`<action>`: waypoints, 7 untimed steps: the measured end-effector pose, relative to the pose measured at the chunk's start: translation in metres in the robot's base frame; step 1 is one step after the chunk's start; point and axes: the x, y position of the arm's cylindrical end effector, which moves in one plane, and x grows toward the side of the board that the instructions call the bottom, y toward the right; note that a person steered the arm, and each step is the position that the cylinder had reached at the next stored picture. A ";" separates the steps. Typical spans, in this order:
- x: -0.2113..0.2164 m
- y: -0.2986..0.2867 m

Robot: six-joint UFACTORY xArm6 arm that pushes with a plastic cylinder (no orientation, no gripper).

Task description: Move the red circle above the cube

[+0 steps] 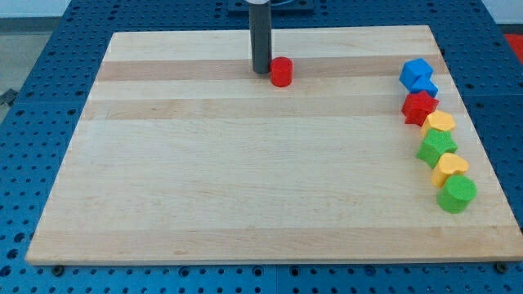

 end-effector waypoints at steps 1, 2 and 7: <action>0.000 -0.038; 0.015 -0.058; -0.007 0.098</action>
